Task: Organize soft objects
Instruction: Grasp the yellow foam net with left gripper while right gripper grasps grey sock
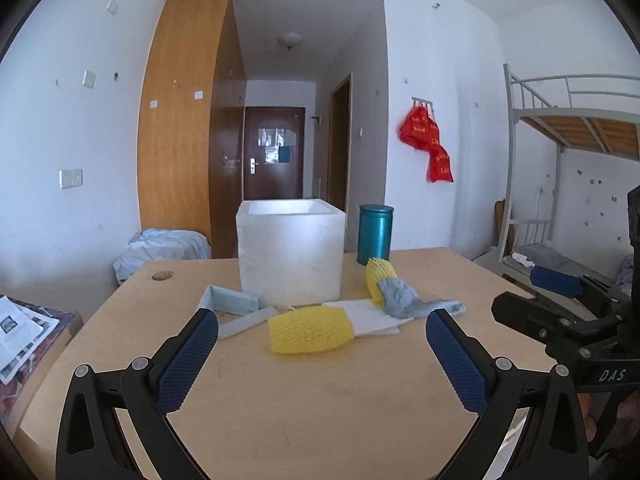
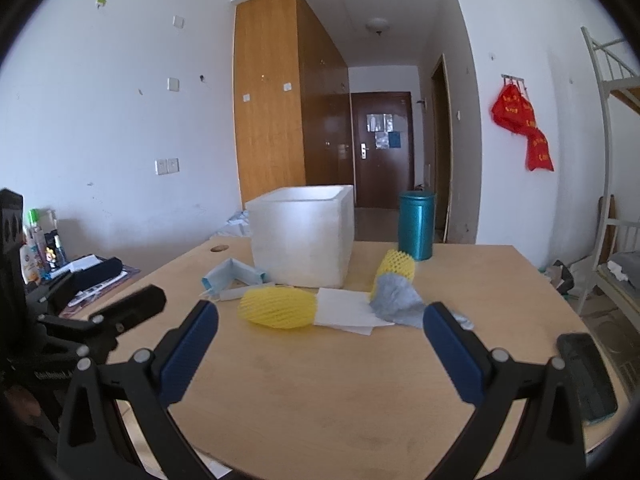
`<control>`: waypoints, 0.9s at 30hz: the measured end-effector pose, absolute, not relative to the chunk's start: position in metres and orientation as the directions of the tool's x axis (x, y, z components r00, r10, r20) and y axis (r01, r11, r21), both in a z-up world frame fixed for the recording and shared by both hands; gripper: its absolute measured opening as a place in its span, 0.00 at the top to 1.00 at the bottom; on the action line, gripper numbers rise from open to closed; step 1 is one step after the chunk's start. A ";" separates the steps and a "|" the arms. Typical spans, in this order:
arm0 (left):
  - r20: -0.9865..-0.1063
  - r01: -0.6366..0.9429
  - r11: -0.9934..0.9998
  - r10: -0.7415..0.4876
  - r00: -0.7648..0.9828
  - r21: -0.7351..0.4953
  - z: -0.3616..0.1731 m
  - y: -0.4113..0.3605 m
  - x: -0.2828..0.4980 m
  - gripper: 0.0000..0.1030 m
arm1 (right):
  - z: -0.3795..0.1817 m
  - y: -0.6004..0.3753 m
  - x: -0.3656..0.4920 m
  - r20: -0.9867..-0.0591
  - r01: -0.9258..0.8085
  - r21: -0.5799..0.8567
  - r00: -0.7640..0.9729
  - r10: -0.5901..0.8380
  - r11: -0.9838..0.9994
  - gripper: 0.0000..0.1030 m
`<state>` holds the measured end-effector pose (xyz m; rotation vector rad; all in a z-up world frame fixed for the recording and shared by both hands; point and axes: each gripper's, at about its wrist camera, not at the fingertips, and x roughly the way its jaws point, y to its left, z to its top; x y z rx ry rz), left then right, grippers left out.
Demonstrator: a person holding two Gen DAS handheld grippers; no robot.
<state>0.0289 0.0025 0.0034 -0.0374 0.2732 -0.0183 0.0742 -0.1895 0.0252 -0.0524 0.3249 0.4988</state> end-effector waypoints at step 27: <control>-0.397 0.038 0.996 -0.068 0.915 -0.082 0.010 0.021 0.116 0.00 | 0.036 -0.176 0.166 -0.429 -0.444 0.042 0.801 0.417 0.895 0.00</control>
